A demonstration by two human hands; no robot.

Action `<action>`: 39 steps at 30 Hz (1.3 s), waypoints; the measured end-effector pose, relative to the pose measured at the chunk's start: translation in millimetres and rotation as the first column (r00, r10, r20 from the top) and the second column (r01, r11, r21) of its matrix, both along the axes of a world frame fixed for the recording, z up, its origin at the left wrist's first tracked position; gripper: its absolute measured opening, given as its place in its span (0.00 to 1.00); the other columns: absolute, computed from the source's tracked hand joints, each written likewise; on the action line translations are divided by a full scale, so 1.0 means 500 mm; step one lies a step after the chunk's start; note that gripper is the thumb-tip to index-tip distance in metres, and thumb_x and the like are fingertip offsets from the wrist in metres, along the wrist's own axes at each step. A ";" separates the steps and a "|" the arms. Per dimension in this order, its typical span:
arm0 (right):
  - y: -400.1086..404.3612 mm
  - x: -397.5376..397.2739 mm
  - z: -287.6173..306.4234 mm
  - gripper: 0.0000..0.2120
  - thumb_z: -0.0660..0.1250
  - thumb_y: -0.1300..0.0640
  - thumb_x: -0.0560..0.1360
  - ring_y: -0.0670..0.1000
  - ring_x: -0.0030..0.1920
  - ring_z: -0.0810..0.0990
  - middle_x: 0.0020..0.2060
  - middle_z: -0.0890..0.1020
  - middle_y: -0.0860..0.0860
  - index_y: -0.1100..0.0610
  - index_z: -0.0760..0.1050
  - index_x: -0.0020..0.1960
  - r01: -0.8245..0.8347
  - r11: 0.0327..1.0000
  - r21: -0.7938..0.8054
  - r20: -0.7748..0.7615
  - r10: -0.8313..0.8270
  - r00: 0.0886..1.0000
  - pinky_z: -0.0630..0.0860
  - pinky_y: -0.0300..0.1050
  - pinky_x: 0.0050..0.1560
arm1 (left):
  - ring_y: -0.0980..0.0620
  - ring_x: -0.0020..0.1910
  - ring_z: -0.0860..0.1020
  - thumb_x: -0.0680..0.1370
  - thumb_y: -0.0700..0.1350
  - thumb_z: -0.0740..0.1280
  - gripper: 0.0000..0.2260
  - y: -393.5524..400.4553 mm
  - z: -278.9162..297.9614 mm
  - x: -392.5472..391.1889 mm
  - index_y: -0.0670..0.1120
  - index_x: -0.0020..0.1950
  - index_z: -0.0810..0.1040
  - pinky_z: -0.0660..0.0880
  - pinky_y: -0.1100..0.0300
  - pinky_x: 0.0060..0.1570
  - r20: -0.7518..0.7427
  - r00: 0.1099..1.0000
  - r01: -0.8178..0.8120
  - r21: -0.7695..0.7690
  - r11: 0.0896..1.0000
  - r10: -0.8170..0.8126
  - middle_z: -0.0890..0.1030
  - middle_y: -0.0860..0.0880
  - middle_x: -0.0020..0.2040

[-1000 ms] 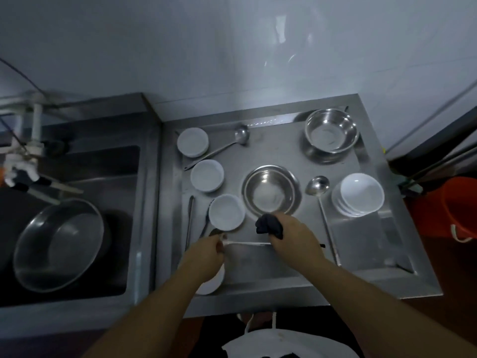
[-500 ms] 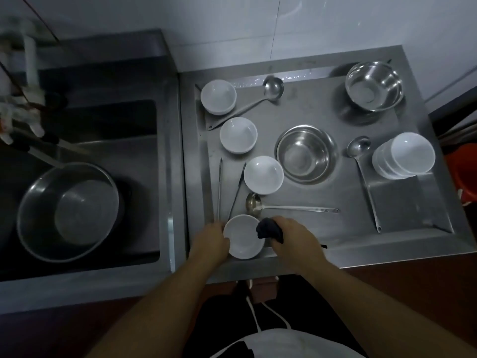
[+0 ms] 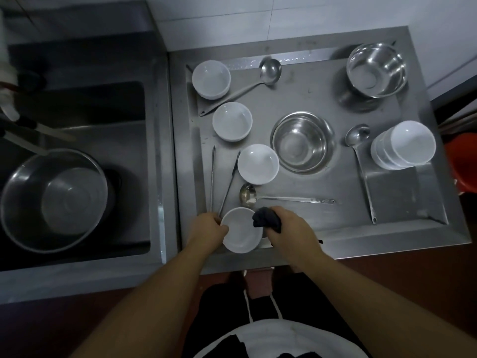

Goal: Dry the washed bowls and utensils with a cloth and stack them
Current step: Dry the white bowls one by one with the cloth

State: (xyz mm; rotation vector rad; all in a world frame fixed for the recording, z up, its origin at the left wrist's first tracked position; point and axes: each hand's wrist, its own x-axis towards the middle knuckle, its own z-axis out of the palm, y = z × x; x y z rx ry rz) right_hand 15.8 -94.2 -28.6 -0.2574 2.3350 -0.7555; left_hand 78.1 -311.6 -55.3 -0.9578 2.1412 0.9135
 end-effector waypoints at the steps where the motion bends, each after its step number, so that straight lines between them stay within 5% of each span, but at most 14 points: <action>1: 0.000 -0.005 0.007 0.14 0.69 0.55 0.76 0.49 0.45 0.78 0.47 0.80 0.45 0.47 0.79 0.61 0.008 1.000 -0.008 0.001 -0.008 1.000 0.69 0.42 0.40 | 0.52 0.40 0.79 0.76 0.44 0.72 0.07 -0.002 0.007 0.001 0.44 0.53 0.85 0.73 0.62 0.34 -0.006 0.999 -0.048 0.023 0.999 0.048 0.85 0.47 0.46; 5: -0.008 -0.024 0.051 0.12 0.69 0.53 0.77 0.48 0.43 0.81 0.42 0.81 0.43 0.44 0.78 0.59 0.053 0.997 -0.064 -0.001 -0.053 0.999 0.74 0.42 0.40 | 0.47 0.43 0.82 0.75 0.44 0.74 0.06 -0.023 0.048 0.010 0.46 0.50 0.82 0.81 0.54 0.42 0.032 0.965 -0.263 0.178 0.948 0.261 0.84 0.45 0.49; 11: -0.059 -0.044 0.142 0.09 0.70 0.46 0.79 0.47 0.39 0.85 0.41 0.83 0.47 0.42 0.71 0.55 0.132 0.962 -0.238 -0.010 -0.139 0.990 0.85 0.58 0.45 | 0.38 0.56 0.83 0.76 0.40 0.72 0.08 -0.081 0.119 0.012 0.41 0.53 0.79 0.83 0.41 0.58 0.016 0.870 -0.454 0.417 0.787 0.493 0.83 0.35 0.57; 15: -0.115 -0.061 0.215 0.08 0.69 0.48 0.80 0.45 0.37 0.82 0.42 0.82 0.48 0.44 0.72 0.56 0.116 0.941 -0.319 -0.048 -0.139 0.989 0.82 0.46 0.36 | 0.35 0.60 0.82 0.79 0.39 0.69 0.12 -0.112 0.182 -0.013 0.39 0.61 0.78 0.81 0.36 0.61 -0.001 0.793 -0.492 0.589 0.641 0.610 0.81 0.33 0.61; 17: -0.146 -0.070 0.257 0.07 0.67 0.51 0.81 0.43 0.36 0.82 0.44 0.81 0.48 0.45 0.72 0.57 0.107 0.927 -0.360 -0.066 -0.140 0.988 0.77 0.37 0.33 | 0.33 0.62 0.81 0.81 0.39 0.67 0.10 -0.124 0.218 -0.030 0.38 0.62 0.78 0.78 0.33 0.63 -0.012 0.771 -0.464 0.675 0.574 0.637 0.80 0.33 0.62; 20: -0.197 -0.089 0.315 0.07 0.64 0.51 0.81 0.46 0.46 0.82 0.47 0.82 0.46 0.42 0.71 0.58 0.062 0.917 -0.394 -0.170 -0.139 0.976 0.80 0.47 0.44 | 0.34 0.62 0.81 0.80 0.39 0.67 0.11 -0.133 0.275 -0.054 0.37 0.62 0.79 0.77 0.35 0.66 -0.047 0.726 -0.399 0.784 0.476 0.686 0.81 0.34 0.61; 25: -0.261 -0.109 0.398 0.16 0.65 0.51 0.82 0.44 0.51 0.78 0.55 0.79 0.41 0.45 0.71 0.69 -0.137 0.919 -0.370 -0.450 -0.048 0.892 0.73 0.35 0.49 | 0.38 0.59 0.83 0.72 0.45 0.73 0.30 -0.141 0.369 -0.096 0.33 0.71 0.73 0.82 0.47 0.59 -0.108 0.659 -0.202 0.928 0.314 0.744 0.81 0.33 0.65; 28: -0.278 -0.117 0.442 0.19 0.68 0.52 0.82 0.43 0.52 0.78 0.57 0.80 0.42 0.47 0.73 0.72 -0.181 0.901 -0.394 -0.541 -0.068 0.839 0.72 0.31 0.51 | 0.38 0.68 0.79 0.78 0.47 0.69 0.29 -0.157 0.426 -0.109 0.36 0.76 0.71 0.79 0.50 0.63 -0.172 0.664 -0.049 0.961 0.273 0.727 0.77 0.33 0.71; 33: -0.296 -0.121 0.504 0.18 0.69 0.54 0.81 0.38 0.49 0.80 0.49 0.82 0.38 0.46 0.76 0.70 -0.196 0.864 -0.463 -0.532 -0.094 0.842 0.72 0.26 0.46 | 0.37 0.69 0.77 0.82 0.53 0.62 0.24 -0.186 0.495 -0.107 0.41 0.74 0.76 0.69 0.40 0.74 -0.260 0.664 0.077 0.956 0.282 0.701 0.77 0.34 0.72; 39: -0.288 -0.114 0.541 0.19 0.63 0.47 0.78 0.41 0.51 0.82 0.53 0.84 0.40 0.39 0.76 0.69 -0.281 0.879 -0.384 -0.543 0.031 0.839 0.78 0.40 0.52 | 0.34 0.76 0.71 0.76 0.63 0.74 0.38 -0.186 0.515 -0.100 0.44 0.79 0.70 0.71 0.40 0.73 -0.330 0.693 0.180 0.940 0.289 0.641 0.73 0.35 0.76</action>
